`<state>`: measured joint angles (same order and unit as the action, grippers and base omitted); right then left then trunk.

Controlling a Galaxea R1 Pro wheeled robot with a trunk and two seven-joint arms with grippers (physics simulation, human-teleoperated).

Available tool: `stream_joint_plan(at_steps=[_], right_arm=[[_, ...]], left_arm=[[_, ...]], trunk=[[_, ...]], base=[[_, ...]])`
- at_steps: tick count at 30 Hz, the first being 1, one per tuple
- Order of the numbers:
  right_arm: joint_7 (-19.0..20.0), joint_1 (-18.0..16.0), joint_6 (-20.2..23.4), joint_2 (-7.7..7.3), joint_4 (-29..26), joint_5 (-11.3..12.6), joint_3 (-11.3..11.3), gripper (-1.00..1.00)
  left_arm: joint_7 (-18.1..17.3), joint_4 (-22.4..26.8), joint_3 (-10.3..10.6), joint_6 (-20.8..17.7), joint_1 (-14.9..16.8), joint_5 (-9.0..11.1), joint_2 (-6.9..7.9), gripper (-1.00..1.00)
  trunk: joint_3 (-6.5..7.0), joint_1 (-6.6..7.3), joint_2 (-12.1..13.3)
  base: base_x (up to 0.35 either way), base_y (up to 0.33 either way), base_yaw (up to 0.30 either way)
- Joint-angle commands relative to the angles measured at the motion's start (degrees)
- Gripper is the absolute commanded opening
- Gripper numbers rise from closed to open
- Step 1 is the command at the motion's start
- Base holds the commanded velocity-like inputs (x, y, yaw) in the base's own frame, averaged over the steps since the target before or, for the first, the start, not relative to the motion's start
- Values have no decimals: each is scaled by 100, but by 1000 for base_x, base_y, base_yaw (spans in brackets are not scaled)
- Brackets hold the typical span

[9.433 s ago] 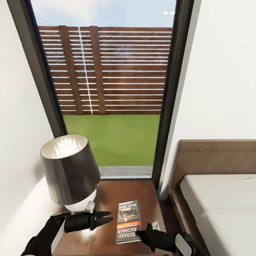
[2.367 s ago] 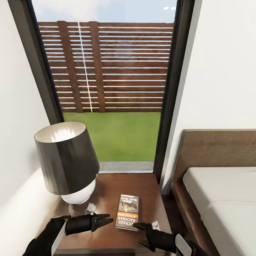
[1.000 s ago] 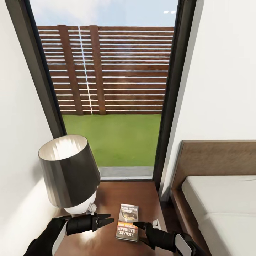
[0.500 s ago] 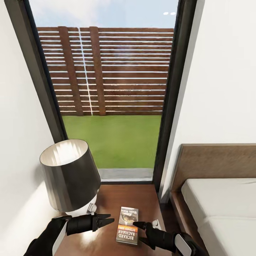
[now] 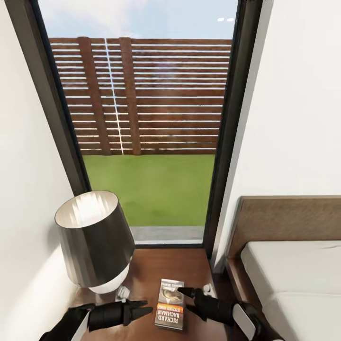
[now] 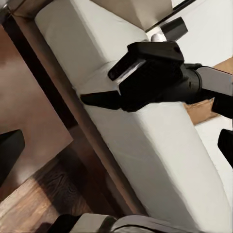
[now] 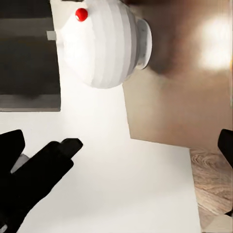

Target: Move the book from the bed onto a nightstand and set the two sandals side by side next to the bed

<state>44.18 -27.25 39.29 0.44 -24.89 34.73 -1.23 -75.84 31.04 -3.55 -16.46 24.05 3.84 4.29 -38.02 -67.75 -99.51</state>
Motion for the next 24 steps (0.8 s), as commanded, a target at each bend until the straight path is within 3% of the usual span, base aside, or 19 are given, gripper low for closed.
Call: stream_joint_plan(at_steps=[1,4,6,9,12,13,14,15,19,21,24], right_arm=[[-8,7,-67,-13,-40,30,-15,100],[4,22,-403,-140,-85,19,-20,100],[68,34,-795,-418,-101,3,-24,100],[178,43,-1067,-664,-98,-98,-25,100],[286,50,-1218,-825,-94,-513,-26,100],[315,53,-1298,-861,-86,-938,-26,100],[321,53,-1343,-866,-77,-1105,-26,100],[330,56,-1493,-874,-16,-1484,-26,100],[340,61,-2160,-866,427,-2379,-26,100],[336,61,-2468,-850,762,-2568,-26,100],[331,62,-2679,-841,1022,-2646,-26,100]], left_arm=[[90,-209,-5,168,4,-20,1,100],[397,-519,-5,530,4,-67,1,100],[729,-776,-5,712,4,-94,0,100],[987,-991,0,806,4,-110,-4,100],[1164,-1150,3,957,4,-119,-10,100],[1239,-1223,3,1053,4,-124,-13,100],[1263,-1248,3,1081,4,-125,-13,100],[1320,-1305,5,1121,4,-127,-14,100],[1564,-1479,5,1193,4,-129,-15,100],[1703,-1540,10,1267,4,-129,-16,100],[1782,-1630,11,1399,4,-129,-16,100]], trunk=[[13,23,39],[67,89,159],[103,133,239],[157,199,360],[211,265,480],[229,287,520],[247,309,560],[265,331,600],[336,419,761],[372,463,841],[426,528,961]], base=[[0,0,0],[0,0,0],[0,0,0],[0,0,0],[0,0,0],[0,0,0],[0,0,0],[0,0,0],[0,0,0],[0,0,0],[0,0,0]])
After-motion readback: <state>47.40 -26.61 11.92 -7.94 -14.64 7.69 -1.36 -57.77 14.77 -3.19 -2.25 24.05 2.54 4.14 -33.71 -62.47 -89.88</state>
